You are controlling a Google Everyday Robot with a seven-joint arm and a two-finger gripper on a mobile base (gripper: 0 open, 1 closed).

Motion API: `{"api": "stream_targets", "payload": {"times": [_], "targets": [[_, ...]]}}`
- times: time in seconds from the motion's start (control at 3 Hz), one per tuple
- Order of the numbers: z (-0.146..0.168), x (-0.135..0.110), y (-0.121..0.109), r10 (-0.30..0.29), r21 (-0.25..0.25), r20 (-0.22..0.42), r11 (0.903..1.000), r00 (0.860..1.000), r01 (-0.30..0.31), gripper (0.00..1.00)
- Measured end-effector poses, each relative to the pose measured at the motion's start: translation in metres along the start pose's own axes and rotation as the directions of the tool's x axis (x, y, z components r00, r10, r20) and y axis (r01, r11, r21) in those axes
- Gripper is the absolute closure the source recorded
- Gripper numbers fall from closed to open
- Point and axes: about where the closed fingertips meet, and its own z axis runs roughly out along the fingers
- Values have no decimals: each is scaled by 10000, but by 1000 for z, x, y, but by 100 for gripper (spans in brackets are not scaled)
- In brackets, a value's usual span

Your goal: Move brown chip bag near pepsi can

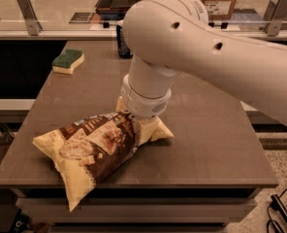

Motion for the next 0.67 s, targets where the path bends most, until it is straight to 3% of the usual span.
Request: {"api": "stream_targets", "payload": {"times": [0.33,0.67], "targets": [[-2,0,0,-1,2,-2,10000,10000,1,100],[-2,0,0,-1,2,-2,10000,10000,1,100]]}}
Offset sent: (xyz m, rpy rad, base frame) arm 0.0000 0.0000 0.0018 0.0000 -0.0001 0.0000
